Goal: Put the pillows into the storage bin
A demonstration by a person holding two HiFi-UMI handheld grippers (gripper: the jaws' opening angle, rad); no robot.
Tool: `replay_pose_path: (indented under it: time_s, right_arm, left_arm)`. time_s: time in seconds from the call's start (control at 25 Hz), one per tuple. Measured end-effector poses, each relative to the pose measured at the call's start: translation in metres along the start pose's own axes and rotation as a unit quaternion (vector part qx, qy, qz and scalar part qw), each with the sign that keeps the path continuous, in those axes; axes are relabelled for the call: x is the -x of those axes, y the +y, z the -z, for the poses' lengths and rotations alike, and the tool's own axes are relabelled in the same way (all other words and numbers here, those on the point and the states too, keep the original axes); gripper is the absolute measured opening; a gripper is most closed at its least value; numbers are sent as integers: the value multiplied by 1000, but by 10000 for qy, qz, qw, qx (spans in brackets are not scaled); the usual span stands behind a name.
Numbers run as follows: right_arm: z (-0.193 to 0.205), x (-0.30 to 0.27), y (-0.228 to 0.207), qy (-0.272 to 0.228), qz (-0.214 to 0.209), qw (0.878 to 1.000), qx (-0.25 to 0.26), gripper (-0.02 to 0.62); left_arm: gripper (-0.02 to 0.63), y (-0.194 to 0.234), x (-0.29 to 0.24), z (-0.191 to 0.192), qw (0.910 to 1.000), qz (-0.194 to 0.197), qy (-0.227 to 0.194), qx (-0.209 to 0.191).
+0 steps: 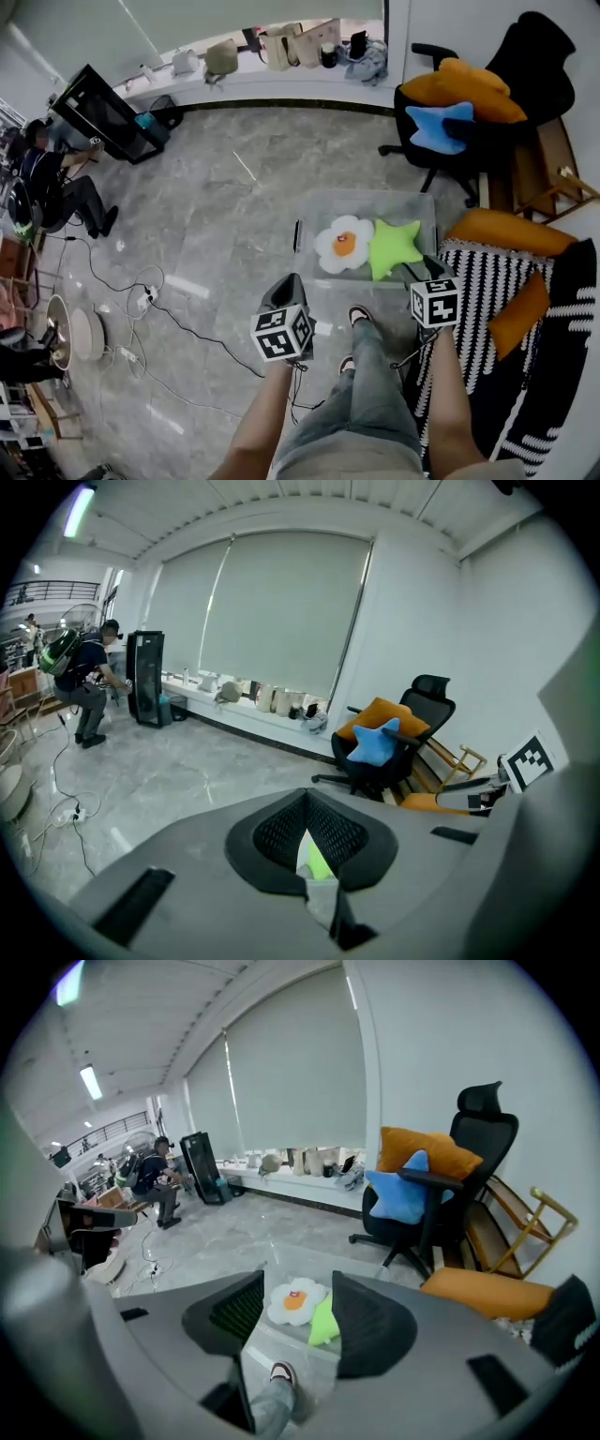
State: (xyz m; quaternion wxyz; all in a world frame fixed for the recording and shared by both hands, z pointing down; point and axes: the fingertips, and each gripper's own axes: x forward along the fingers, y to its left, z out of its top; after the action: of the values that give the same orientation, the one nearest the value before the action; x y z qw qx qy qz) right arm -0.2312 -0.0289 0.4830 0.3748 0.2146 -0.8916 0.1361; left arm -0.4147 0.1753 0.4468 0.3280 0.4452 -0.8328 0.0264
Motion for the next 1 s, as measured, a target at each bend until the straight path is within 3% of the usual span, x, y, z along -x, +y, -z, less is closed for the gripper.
replay_pose_path:
  time_s: [0.24,0.44,0.8,1.0]
  right_arm:
    - [23,80,-28,-267,477,9982,-234,228]
    - [61,147,-74,-237,1085,9919,-623,229]
    - [151,233,-205,-63,1987,9654,-1687,229]
    - [206,272,-262,113,2365,9472,-2163,229]
  left_arm:
    - [3,-76,14,-13,9967,719,-211,-318]
    - [3,-151,12,-10,9893,1336,-132,-576]
    - [3,-320,-32,24,9682,2250,356,-1032]
    - [3,-407,-49,63,9537,2671,720,-1177]
